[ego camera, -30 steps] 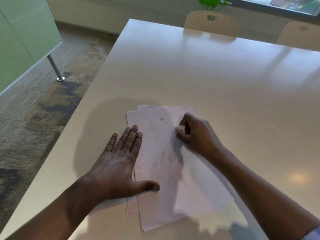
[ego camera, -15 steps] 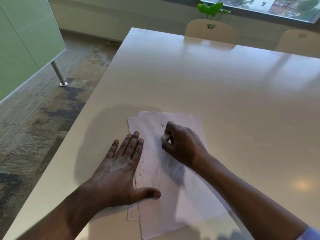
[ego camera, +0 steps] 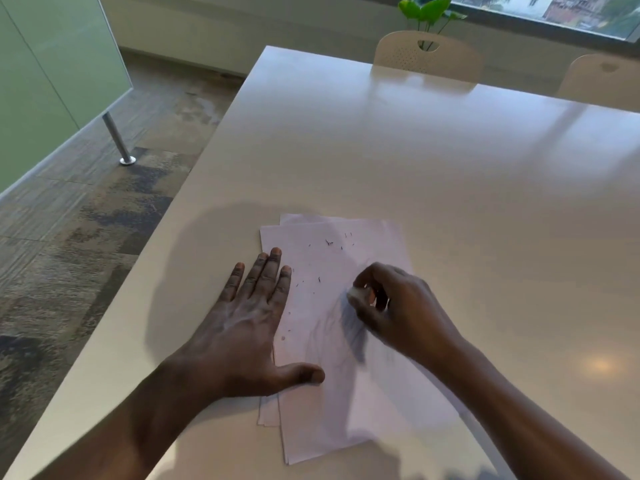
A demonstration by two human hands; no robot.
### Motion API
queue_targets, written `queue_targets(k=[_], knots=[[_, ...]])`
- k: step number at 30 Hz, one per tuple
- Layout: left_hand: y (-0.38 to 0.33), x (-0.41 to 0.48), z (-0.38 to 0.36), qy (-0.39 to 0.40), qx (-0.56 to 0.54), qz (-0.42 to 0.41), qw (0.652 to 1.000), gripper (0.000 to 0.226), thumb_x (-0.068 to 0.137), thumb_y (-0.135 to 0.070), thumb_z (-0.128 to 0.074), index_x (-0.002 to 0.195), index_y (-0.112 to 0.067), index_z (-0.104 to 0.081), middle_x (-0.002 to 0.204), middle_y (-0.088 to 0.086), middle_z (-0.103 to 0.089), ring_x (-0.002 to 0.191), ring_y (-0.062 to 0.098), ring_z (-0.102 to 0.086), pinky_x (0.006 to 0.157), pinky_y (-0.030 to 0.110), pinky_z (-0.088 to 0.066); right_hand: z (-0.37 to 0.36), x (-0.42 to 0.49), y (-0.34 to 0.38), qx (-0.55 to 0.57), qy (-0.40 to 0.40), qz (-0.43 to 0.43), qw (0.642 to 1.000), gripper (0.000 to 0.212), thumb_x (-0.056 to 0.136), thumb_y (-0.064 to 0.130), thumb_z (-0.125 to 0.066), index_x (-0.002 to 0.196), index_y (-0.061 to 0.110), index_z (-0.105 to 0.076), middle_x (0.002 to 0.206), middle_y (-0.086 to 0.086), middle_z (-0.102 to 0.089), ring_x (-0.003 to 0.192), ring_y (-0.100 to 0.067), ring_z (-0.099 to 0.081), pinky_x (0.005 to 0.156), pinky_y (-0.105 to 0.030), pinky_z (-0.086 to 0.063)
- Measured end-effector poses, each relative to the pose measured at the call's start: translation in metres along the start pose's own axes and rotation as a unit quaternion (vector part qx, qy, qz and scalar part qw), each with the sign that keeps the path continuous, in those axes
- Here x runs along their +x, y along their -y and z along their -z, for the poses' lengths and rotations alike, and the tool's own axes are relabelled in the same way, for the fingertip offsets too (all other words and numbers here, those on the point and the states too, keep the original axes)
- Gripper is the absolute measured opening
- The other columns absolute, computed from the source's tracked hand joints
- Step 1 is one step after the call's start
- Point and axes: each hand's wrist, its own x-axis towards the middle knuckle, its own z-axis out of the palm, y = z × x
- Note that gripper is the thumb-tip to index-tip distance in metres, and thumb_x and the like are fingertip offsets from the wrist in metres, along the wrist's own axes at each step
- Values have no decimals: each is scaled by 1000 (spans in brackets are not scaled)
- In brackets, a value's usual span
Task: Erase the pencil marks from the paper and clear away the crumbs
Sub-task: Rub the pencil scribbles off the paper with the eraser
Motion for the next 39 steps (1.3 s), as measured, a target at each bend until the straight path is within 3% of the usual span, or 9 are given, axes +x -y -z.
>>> queue_targets(k=[5, 12, 14, 18, 22, 24, 31, 36, 39], knots=[[-23, 8, -10, -91, -41, -12, 995, 119, 78, -94, -11, 158, -13, 24, 164, 8, 37, 151, 17, 35, 129, 45, 8, -6, -19, 13, 25, 24, 21, 999, 19, 91, 31, -68, 108, 22, -65, 97, 12, -61, 75, -5, -60, 68, -21, -53], [-34, 11, -28, -85, -33, -3, 996, 113, 79, -90, 6, 157, -11, 24, 164, 10, 37, 152, 19, 35, 129, 46, 5, -9, -17, 16, 73, 73, 71, 992, 12, 92, 29, -69, 92, 20, -61, 83, 10, -57, 68, -7, -54, 59, -24, -47], [-35, 11, -25, -70, -15, -2, 997, 118, 72, -93, 14, 154, -11, 31, 160, 10, 43, 149, 19, 40, 128, 45, 9, -7, -1, 2, 44, 34, 43, 998, 13, 91, 29, -69, 89, 20, -61, 81, 9, -58, 66, -8, -53, 59, -24, -43], [-35, 10, -25, -77, -29, -1, 997, 119, 77, -95, -1, 156, -11, 27, 163, 10, 39, 150, 19, 37, 128, 46, 8, 5, 35, -30, -19, -40, -48, 998, 13, 87, 23, -72, 86, 17, -61, 75, 4, -60, 63, -13, -54, 58, -28, -42], [-36, 10, -24, -64, -19, 2, 998, 121, 64, -93, 21, 153, -12, 34, 160, 9, 45, 147, 18, 42, 127, 44, 12, -5, 7, 10, 44, 64, 62, 995, 15, 87, 17, -69, 84, 19, -55, 77, 8, -57, 64, -9, -54, 58, -18, -42], [-36, 10, -24, -78, -32, 1, 996, 121, 68, -93, 17, 156, -12, 28, 163, 9, 40, 150, 18, 38, 128, 45, 9, -9, -3, 15, 44, 94, 84, 991, 17, 87, 19, -68, 85, 24, -51, 79, 10, -54, 64, -7, -51, 58, -17, -41], [-35, 10, -27, -92, -33, -7, 995, 121, 70, -95, 13, 157, -11, 23, 165, 9, 34, 152, 19, 34, 128, 45, 9, 5, 39, -24, 3, -16, -28, 999, 12, 90, 23, -66, 86, 14, -59, 75, 0, -61, 65, -20, -56, 60, -41, -49], [-34, 10, -29, -104, -50, -10, 993, 121, 73, -94, 9, 160, -10, 16, 168, 10, 28, 155, 19, 28, 129, 45, 4, -8, 1, 18, 32, 105, 77, 991, 18, 93, 24, -65, 88, 28, -48, 79, 10, -54, 66, -10, -54, 59, -23, -43], [-34, 10, -28, -108, -42, -13, 993, 120, 76, -94, 6, 161, -9, 12, 169, 11, 25, 155, 20, 26, 129, 48, 1, -2, 16, -6, 31, 50, 36, 998, 16, 91, 27, -68, 85, 20, -55, 73, 10, -54, 61, -11, -50, 56, -29, -41]])
